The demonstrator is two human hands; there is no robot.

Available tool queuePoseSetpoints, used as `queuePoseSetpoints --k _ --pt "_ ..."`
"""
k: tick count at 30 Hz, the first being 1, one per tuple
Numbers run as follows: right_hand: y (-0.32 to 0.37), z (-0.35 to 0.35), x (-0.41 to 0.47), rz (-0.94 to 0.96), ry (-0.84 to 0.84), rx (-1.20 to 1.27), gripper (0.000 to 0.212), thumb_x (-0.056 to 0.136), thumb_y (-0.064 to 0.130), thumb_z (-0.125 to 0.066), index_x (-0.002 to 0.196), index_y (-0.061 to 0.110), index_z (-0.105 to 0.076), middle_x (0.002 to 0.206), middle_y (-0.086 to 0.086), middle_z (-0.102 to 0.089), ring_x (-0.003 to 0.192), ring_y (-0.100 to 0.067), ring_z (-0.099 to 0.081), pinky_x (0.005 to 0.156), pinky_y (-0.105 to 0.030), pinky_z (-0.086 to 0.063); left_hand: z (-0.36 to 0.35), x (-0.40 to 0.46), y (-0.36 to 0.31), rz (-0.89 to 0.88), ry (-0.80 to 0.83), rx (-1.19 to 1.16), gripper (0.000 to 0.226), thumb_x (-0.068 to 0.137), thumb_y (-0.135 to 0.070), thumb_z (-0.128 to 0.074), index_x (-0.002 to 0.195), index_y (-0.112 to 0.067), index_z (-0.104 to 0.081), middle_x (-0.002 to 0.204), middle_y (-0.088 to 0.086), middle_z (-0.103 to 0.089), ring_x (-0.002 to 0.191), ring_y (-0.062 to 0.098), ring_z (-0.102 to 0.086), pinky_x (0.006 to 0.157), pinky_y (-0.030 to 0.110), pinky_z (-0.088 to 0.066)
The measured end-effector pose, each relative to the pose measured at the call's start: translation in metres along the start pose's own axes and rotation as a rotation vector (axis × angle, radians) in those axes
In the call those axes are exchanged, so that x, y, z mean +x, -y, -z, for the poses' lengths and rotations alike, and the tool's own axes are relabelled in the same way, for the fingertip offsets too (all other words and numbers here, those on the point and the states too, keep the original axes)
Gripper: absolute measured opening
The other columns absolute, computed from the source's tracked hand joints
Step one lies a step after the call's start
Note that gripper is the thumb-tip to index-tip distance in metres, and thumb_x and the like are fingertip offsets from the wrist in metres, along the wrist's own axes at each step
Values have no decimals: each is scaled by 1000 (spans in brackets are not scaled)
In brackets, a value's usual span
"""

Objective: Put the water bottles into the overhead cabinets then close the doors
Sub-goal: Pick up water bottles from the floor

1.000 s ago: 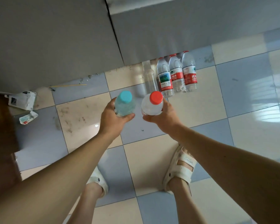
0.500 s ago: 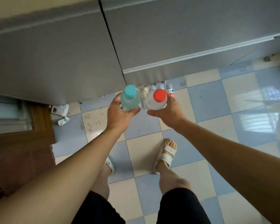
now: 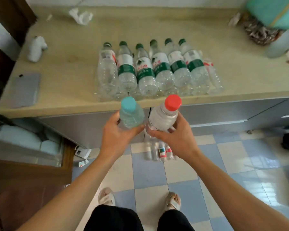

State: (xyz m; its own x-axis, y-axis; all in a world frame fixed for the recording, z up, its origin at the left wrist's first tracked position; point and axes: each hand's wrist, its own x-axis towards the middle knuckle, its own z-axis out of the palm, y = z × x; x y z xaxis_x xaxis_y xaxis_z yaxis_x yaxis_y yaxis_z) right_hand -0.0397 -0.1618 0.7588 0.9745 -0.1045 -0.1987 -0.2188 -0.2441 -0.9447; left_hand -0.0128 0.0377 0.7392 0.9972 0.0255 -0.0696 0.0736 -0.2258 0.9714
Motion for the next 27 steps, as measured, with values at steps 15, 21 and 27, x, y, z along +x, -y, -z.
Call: queuePoseSetpoints --k 15,21,27 --pt "326 -81 64 562 -159 65 55 67 35 -88 115 34 -62 108 12 -74 105 -7 -68 87 -33 -57 212 135 -252 -516 -45 -48 40 68 -37 -91 104 -28 -76 98 -14 -78 93 6 -73 80 26 -60" --pt "447 -64 119 751 -133 60 58 64 44 -87 115 38 -62 109 15 -74 101 -6 -68 82 -27 -55 254 189 -372 -673 -217 21 52 59 -62 -81 103 -37 -72 94 -32 -70 90 -12 -63 62 1 -45" --pt "556 -45 165 955 -76 81 57 71 35 -89 120 39 -61 108 17 -73 95 -6 -73 81 -31 -60 291 227 -474 -777 -314 -53 37 67 -52 -84 98 -36 -74 96 -23 -75 90 -4 -69 73 21 -57"
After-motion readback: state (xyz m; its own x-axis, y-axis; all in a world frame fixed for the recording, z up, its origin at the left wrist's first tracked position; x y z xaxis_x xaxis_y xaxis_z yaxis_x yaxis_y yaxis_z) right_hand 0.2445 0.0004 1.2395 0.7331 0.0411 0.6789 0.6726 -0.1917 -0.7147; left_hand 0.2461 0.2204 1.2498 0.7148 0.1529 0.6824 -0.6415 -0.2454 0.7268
